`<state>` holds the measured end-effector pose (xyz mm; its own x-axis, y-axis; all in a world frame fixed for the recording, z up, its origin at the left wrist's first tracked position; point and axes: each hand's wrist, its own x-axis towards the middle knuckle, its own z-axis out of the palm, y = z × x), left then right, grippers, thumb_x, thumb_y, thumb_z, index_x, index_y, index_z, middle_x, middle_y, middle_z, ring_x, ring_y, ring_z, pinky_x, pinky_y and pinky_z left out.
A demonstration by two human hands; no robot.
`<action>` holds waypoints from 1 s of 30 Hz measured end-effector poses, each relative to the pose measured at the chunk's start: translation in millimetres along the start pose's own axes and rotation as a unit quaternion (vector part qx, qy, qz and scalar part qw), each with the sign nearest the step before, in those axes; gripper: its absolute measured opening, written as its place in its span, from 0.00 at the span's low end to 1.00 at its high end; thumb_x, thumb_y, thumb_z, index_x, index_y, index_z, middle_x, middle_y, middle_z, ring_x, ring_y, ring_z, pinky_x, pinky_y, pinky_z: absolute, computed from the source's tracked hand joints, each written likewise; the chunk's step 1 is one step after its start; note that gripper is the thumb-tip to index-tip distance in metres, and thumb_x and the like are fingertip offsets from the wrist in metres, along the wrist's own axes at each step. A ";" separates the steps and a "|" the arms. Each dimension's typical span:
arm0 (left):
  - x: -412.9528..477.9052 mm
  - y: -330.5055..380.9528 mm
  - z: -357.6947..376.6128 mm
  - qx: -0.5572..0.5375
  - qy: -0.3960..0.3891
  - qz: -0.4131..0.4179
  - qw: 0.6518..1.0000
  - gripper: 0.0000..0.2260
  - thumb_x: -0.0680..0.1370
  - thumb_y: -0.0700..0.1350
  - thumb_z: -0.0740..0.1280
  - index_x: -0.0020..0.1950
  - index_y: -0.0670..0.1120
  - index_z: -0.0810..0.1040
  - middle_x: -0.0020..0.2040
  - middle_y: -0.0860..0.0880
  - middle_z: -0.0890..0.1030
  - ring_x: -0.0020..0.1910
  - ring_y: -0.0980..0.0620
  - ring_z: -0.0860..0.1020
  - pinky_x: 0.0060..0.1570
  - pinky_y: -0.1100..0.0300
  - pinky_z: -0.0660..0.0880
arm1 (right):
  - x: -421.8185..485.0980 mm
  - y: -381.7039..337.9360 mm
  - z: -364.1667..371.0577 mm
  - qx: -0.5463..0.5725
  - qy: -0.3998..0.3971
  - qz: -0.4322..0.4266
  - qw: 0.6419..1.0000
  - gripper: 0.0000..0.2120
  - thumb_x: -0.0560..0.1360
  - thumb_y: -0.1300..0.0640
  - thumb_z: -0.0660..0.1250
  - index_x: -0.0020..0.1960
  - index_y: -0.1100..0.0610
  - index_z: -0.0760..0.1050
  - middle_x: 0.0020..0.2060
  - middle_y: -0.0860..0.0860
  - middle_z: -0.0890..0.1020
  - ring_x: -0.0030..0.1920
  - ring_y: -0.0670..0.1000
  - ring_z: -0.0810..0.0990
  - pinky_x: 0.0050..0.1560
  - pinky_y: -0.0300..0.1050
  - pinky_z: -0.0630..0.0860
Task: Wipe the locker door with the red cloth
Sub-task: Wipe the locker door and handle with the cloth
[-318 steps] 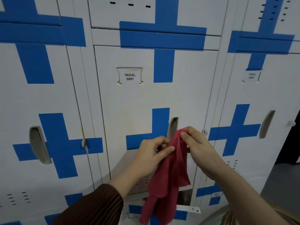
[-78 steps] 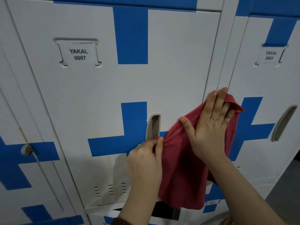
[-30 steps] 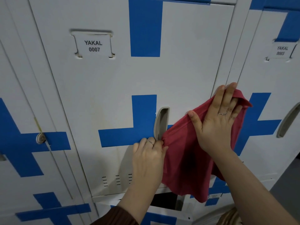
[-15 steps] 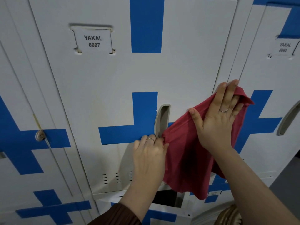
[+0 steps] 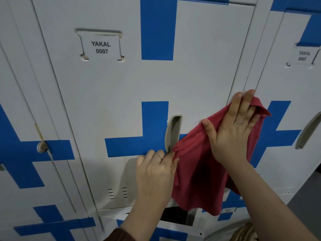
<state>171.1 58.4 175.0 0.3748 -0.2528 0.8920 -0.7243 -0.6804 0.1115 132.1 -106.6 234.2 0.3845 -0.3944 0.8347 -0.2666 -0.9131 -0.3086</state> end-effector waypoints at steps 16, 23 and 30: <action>12.9 5.6 6.3 0.051 -0.093 -0.013 0.994 0.11 0.67 0.49 0.64 0.27 0.48 0.78 0.24 0.52 0.74 0.27 0.51 0.73 0.35 0.58 0.55 | -0.3 -1.3 -1.3 -0.005 -0.001 0.002 1.000 0.42 0.73 0.31 0.46 0.73 0.58 0.37 0.73 0.61 0.43 0.72 0.57 0.38 0.69 0.57 0.35; 6.4 2.7 11.3 0.017 -0.045 0.004 0.999 0.14 0.70 0.50 0.59 0.32 0.48 0.81 0.27 0.52 0.76 0.28 0.51 0.73 0.35 0.59 0.55 | -0.1 -0.7 -0.4 -0.005 0.003 0.000 1.000 0.42 0.73 0.31 0.45 0.73 0.58 0.37 0.73 0.60 0.42 0.72 0.53 0.36 0.69 0.55 0.34; 6.8 2.2 10.8 0.018 -0.047 -0.004 0.999 0.15 0.70 0.51 0.58 0.32 0.48 0.81 0.27 0.52 0.76 0.28 0.50 0.74 0.35 0.59 0.56 | -0.2 -1.3 0.2 -0.008 0.004 0.003 1.000 0.42 0.73 0.31 0.45 0.73 0.58 0.37 0.73 0.60 0.42 0.72 0.53 0.36 0.69 0.57 0.34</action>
<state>178.4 47.8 176.6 0.4333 -0.3096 0.8464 -0.7003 -0.7068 0.1000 132.5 -105.3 234.3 0.3755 -0.3985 0.8368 -0.2824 -0.9091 -0.3062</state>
